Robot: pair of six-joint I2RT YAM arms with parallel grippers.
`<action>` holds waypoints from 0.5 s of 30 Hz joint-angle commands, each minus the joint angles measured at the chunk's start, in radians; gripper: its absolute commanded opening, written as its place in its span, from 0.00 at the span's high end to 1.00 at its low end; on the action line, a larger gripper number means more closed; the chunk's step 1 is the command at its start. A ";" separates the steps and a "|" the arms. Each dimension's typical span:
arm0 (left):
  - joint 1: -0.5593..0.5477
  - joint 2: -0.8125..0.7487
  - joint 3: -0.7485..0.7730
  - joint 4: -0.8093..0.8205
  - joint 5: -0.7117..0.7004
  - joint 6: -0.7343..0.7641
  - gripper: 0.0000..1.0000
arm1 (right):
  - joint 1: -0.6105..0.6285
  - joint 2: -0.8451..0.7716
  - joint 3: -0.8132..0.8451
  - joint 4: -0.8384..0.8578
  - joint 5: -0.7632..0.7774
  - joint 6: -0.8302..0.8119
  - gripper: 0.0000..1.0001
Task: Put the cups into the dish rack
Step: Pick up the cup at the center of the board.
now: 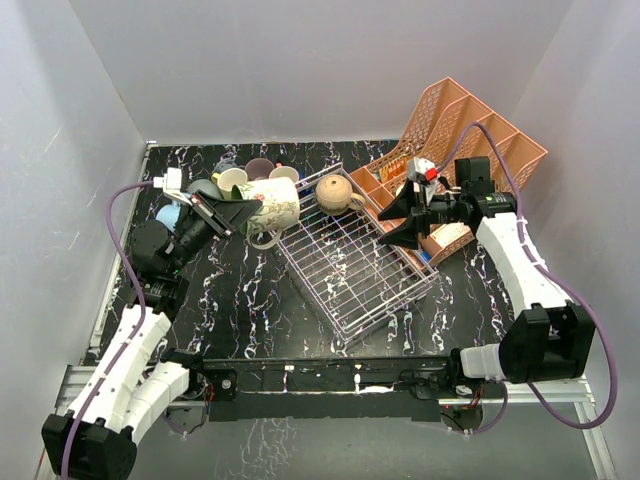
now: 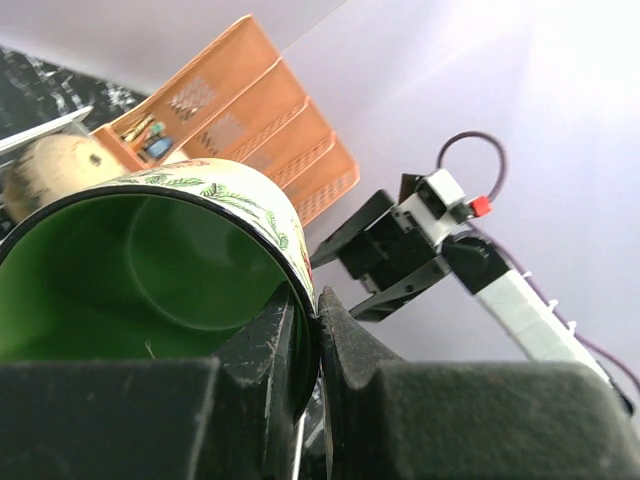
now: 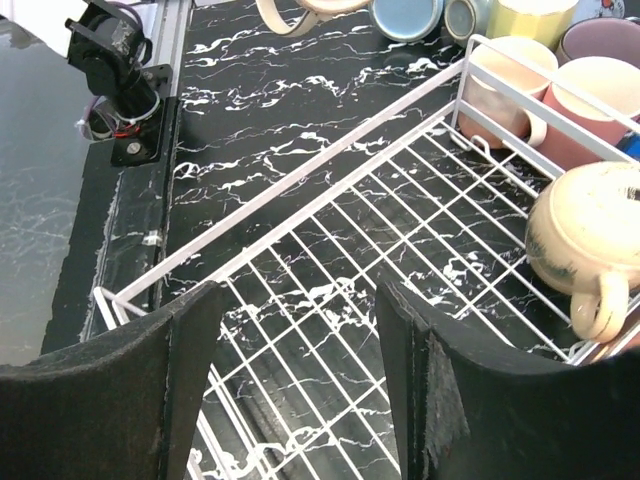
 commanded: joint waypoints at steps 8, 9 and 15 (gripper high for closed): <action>-0.006 0.091 0.022 0.586 -0.110 -0.342 1.00 | 0.189 -0.016 -0.024 0.725 0.054 0.708 0.30; -0.009 0.098 0.029 0.588 -0.125 -0.349 1.00 | 0.202 -0.007 -0.037 0.808 0.066 0.780 0.30; -0.087 0.141 0.056 0.609 -0.216 -0.330 1.00 | 0.254 0.076 -0.059 1.137 0.098 1.141 0.25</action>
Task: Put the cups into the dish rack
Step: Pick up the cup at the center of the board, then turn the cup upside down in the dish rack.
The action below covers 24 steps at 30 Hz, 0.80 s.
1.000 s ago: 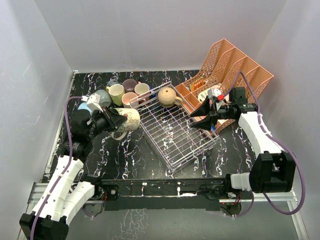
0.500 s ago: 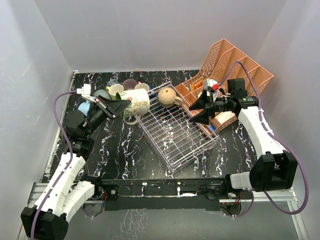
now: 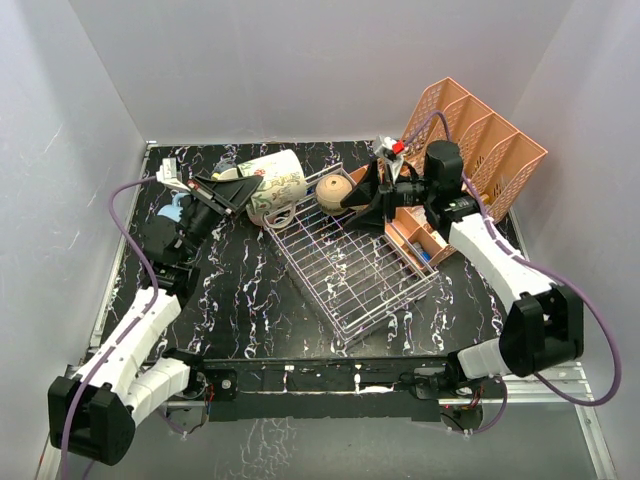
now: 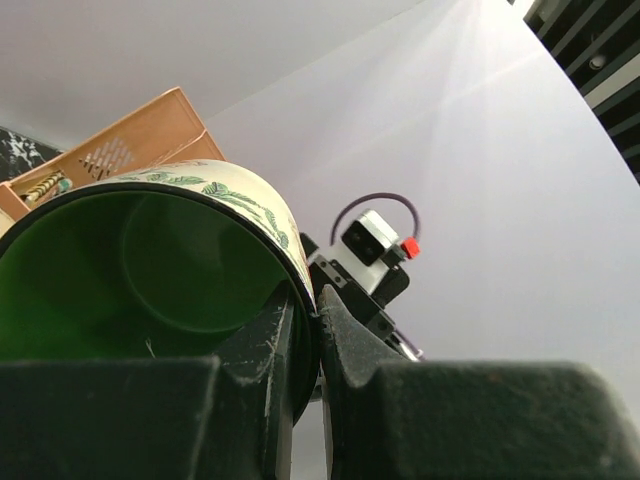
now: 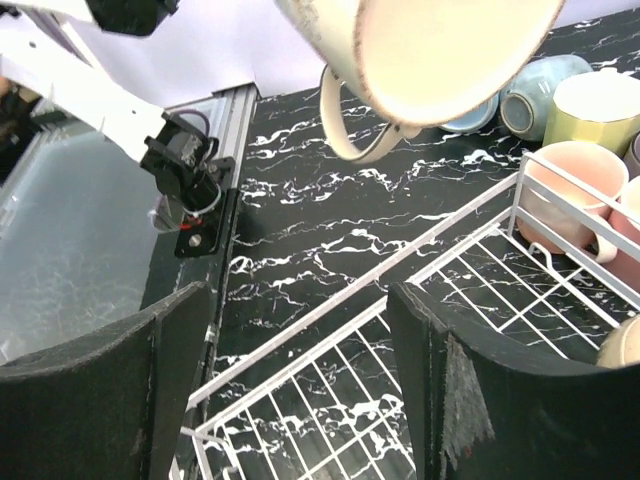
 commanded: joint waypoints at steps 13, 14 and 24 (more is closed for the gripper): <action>-0.260 0.153 0.157 0.436 -0.256 0.050 1.00 | 0.109 0.096 -0.203 0.896 0.242 0.812 0.11; -0.266 0.161 0.161 0.446 -0.261 0.046 1.00 | 0.110 0.094 -0.213 0.904 0.255 0.820 0.11; -0.293 0.211 0.182 0.568 -0.309 -0.020 1.00 | 0.121 0.164 -0.252 1.238 0.319 1.090 0.11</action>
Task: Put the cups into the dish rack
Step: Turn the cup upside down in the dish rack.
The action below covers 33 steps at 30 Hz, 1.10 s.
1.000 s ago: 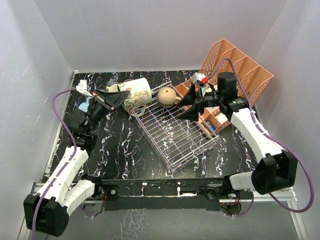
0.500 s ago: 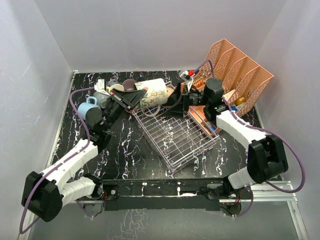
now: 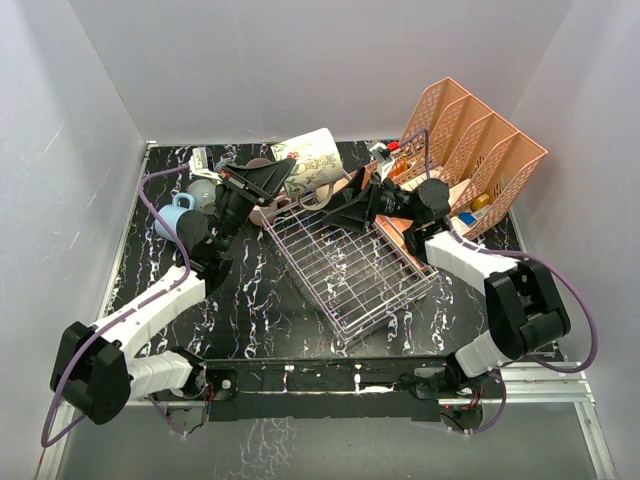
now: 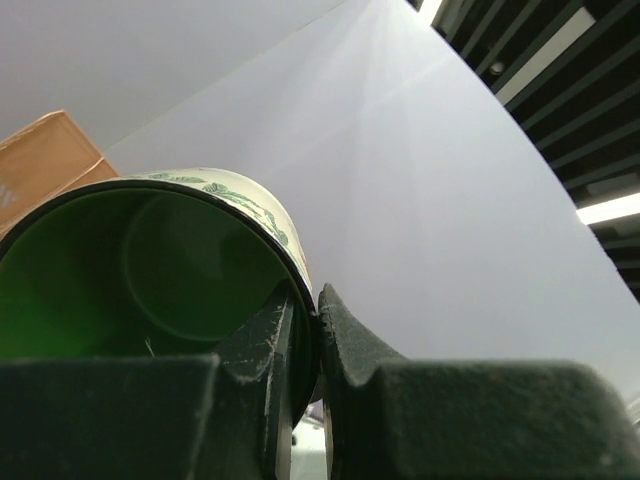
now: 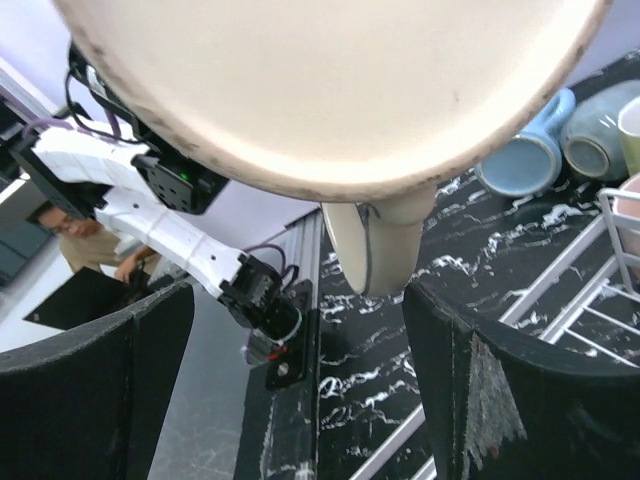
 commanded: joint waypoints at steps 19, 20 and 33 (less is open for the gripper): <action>-0.052 0.053 0.078 0.382 -0.087 -0.150 1.00 | 0.017 0.159 0.087 0.539 0.088 0.323 0.20; -0.053 0.053 0.075 0.382 -0.090 -0.150 1.00 | 0.018 0.161 0.087 0.545 0.090 0.324 0.22; -0.057 0.024 0.017 0.372 -0.107 -0.146 1.00 | 0.018 0.157 0.078 0.526 0.107 0.335 0.89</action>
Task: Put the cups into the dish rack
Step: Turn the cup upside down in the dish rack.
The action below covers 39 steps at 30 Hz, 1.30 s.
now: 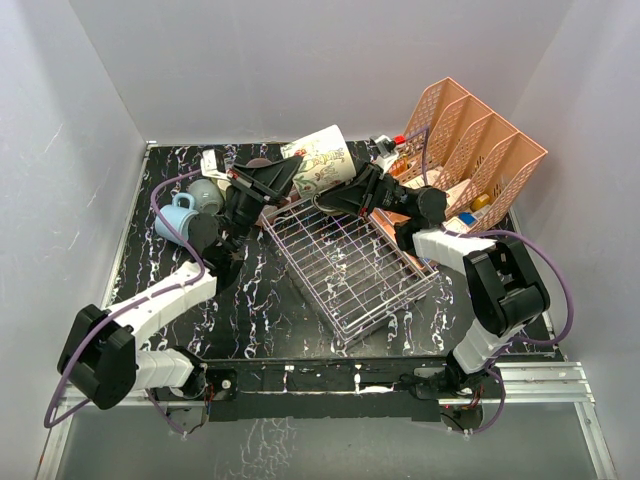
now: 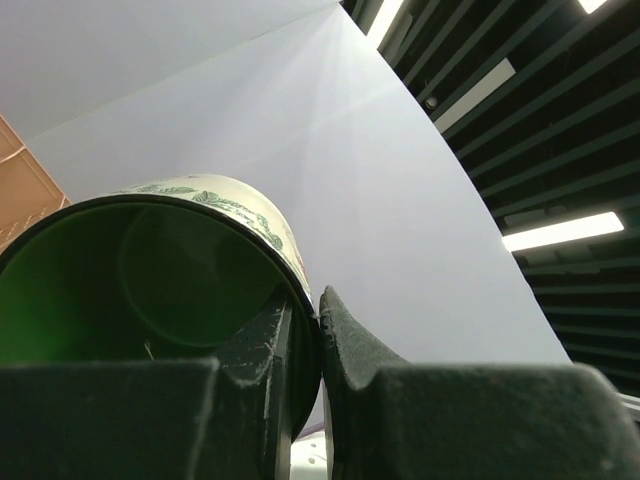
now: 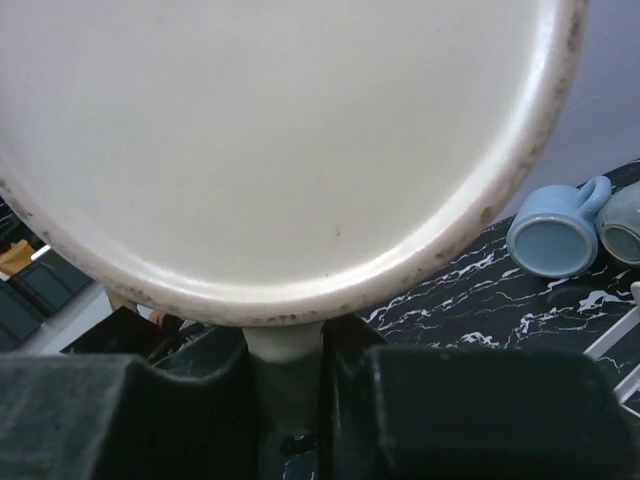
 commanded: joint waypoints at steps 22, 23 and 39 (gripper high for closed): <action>0.004 -0.502 -0.275 -0.445 -0.109 0.260 0.23 | -0.066 -0.152 -0.068 -0.152 -0.037 -0.174 0.92; 0.005 -0.534 -0.279 -0.499 -0.116 0.277 0.23 | -0.068 -0.154 -0.073 -0.156 -0.040 -0.183 0.92; 0.007 -0.716 -0.128 -1.283 -0.229 0.697 0.22 | -0.175 -0.242 -0.034 -0.547 -0.228 -0.640 0.92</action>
